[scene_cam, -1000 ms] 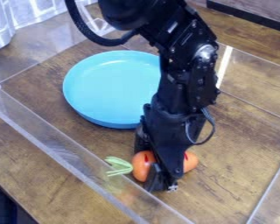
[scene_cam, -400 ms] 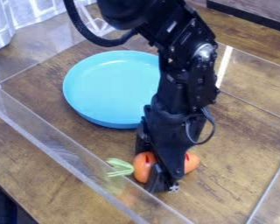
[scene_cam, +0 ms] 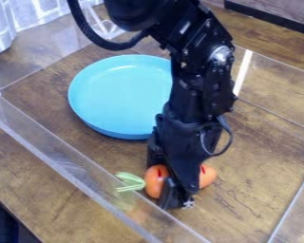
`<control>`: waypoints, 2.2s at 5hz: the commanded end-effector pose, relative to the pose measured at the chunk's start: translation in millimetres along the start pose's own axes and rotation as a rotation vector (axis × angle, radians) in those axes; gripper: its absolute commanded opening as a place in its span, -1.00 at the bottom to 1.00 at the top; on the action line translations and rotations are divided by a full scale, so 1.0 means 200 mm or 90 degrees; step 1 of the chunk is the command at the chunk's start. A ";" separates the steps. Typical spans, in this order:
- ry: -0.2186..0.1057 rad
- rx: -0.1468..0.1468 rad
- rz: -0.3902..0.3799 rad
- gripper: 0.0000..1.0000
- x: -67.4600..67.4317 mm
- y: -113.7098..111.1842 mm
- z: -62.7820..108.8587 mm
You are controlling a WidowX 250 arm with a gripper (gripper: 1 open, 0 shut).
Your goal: Put the carrot in the blue tray
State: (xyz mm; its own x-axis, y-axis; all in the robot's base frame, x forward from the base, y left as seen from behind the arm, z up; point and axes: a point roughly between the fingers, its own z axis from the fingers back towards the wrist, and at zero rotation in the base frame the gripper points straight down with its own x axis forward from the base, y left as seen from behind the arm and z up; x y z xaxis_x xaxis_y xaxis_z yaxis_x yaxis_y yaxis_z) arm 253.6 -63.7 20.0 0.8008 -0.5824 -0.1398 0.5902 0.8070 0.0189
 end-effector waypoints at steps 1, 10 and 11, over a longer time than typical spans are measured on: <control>0.012 0.006 -0.010 -1.00 -0.05 0.02 0.09; -0.005 0.052 -0.040 -1.00 0.02 0.19 0.28; -0.011 0.045 -0.046 -1.00 0.02 0.19 0.23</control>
State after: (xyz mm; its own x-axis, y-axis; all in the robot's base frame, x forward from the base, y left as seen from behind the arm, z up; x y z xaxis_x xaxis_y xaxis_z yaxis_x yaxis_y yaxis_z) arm 279.8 -45.3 56.0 0.7398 -0.6547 -0.1555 0.6688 0.7407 0.0633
